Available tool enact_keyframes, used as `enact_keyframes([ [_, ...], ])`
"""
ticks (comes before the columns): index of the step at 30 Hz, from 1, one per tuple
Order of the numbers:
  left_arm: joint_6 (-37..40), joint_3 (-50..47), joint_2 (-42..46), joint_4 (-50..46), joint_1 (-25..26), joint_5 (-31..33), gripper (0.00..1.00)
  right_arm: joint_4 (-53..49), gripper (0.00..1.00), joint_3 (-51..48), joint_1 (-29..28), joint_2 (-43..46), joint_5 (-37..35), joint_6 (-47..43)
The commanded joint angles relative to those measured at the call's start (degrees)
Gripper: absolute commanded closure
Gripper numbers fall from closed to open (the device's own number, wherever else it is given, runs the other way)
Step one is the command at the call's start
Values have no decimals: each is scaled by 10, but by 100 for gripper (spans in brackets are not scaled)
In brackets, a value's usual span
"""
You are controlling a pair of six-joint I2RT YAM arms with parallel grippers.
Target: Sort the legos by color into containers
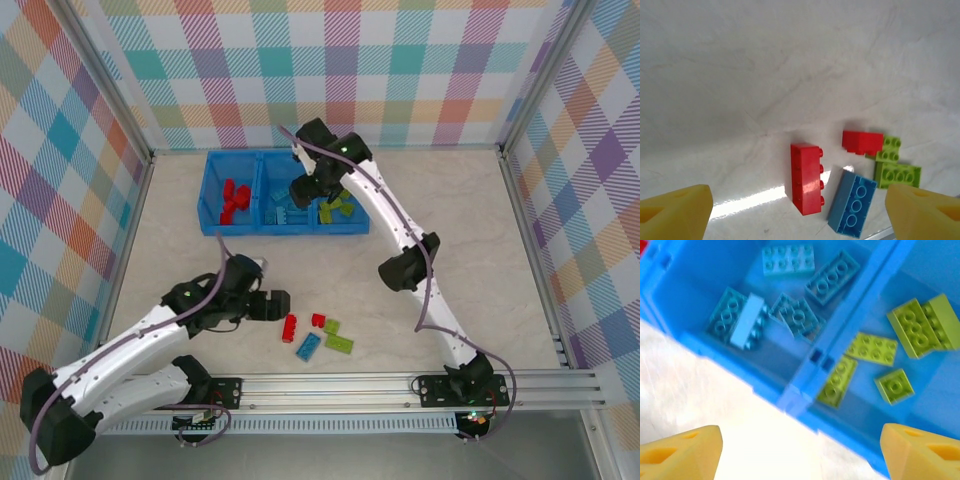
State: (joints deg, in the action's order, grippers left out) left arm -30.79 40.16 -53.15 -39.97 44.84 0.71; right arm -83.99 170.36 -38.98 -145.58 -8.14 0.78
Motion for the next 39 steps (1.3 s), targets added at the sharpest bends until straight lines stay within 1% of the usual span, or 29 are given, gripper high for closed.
enact_keyframes([
  [1, -38, -15, -28, 35, 55, 42, 15, -46, 15, -92, 1, 99, -46, -60],
  [2, -43, -15, -42, 38, 70, 55, 17, -40, 13, -144, 1, 133, -56, -86],
  [4, -56, -14, -68, 44, 88, 75, 24, -15, 12, -264, 2, 206, -65, -106],
  [6, -66, -16, -92, 60, 97, 77, 29, 36, 9, -397, 1, 306, -17, -115],
  [9, -73, -17, -128, 84, 104, 64, 33, 103, 3, -563, 1, 457, 60, -104],
  [12, -75, -18, -157, 103, 109, 61, 37, 161, 0, -699, 1, 570, 137, -79],
  [15, -76, -18, -180, 113, 109, 76, 45, 190, 0, -790, 1, 639, 210, -30],
  [18, -77, -21, -210, 122, 109, 86, 51, 202, 0, -852, -1, 672, 271, 12],
  [20, -77, -22, -232, 135, 109, 76, 54, 207, 0, -890, -4, 689, 311, 25],
  [23, -84, -24, -256, 153, 109, 67, 63, 213, 0, -942, -4, 712, 329, 39],
  [28, -76, -8, -267, 137, 109, 97, 84, 229, 0, -987, -5, 730, 347, 62],
  [29, -73, -3, -264, 132, 109, 101, 87, 234, 0, -990, -4, 732, 347, 65],
  [32, -56, 22, -236, 104, 105, 128, 89, 251, 0, -993, -5, 739, 342, 74],
  [35, -15, 65, -186, 62, 72, 171, 90, 281, 0, -992, -5, 752, 315, 91],
  [38, 48, 110, -138, 57, -5, 198, 91, 322, 0, -1000, -4, 767, 282, 116],
  [39, 71, 128, -132, 61, -44, 196, 91, 338, 0, -1004, -4, 774, 267, 126],
])
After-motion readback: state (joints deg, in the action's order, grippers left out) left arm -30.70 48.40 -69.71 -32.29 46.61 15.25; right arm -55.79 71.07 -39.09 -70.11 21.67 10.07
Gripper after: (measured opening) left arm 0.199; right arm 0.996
